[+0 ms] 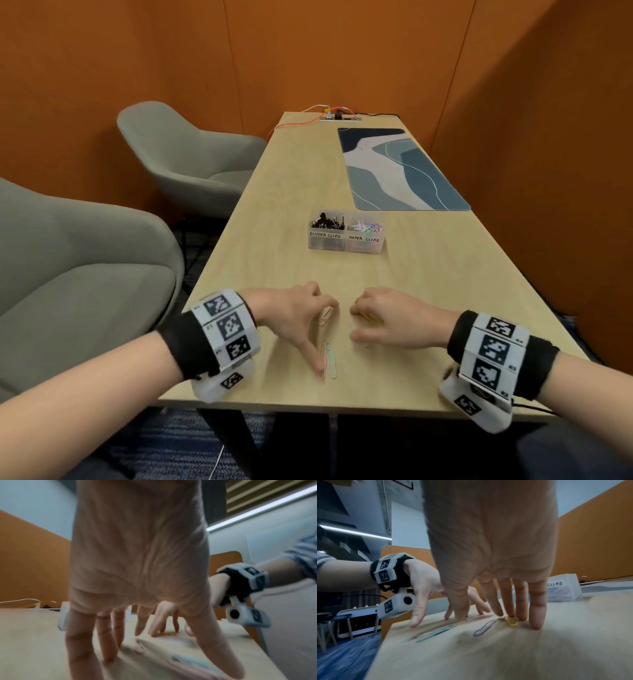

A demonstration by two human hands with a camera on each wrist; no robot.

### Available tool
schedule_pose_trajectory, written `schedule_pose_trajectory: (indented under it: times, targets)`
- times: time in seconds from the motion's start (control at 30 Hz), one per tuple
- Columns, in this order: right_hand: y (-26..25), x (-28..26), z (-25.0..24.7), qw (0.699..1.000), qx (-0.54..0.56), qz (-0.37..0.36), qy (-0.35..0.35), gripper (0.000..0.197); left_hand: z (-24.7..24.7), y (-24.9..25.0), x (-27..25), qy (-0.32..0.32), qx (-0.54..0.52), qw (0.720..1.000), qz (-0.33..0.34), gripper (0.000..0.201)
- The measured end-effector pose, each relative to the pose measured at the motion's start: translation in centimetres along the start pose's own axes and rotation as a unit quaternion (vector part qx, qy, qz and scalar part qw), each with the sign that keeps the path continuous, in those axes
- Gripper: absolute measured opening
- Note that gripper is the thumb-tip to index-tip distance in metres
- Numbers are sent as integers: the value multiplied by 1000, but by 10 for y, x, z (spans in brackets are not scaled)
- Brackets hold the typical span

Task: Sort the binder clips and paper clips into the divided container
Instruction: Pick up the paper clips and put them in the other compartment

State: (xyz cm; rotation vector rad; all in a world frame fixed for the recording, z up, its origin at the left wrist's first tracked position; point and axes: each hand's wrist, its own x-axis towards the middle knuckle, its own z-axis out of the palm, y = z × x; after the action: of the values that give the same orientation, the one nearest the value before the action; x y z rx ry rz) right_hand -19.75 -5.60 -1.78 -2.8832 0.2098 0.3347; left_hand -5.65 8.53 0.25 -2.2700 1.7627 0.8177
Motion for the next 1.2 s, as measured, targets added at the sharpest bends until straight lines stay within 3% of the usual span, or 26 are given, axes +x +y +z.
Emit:
schedule_pose_trajectory:
  times: [0.07,0.17,0.27,0.43,0.5,0.6,0.73,0.9,1.07,1.2]
  targets:
    - [-5,-6,9,1000,-10,12,13,55,13,2,3,13,41,999,1,114]
    - [-9,-3,11,998,-9,24,55,39,13,4,14,46,19,999,4,109]
    - [-1,4,5,995,14,42,93,26,4,2,26,81,-41,996,0,92]
    - [15,10,-6,985,46,102,130,34,-7,-6,42,149,-64,987,-6,52]
    - [17,8,-8,984,50,124,117,32,-10,-11,44,164,-67,984,-17,45]
    - [13,6,1,988,29,126,78,36,-5,-9,48,175,-62,981,-51,53]
    - [6,14,-2,987,12,122,102,25,2,7,53,200,-21,975,-90,60]
    - [-1,19,-11,993,-58,78,58,14,-9,12,58,203,9,976,-84,26]
    - [-15,23,-19,985,-159,68,8,23,-18,16,54,178,41,980,-80,22]
    - [-25,27,-21,974,-217,65,-21,31,-20,21,40,128,40,983,-126,11]
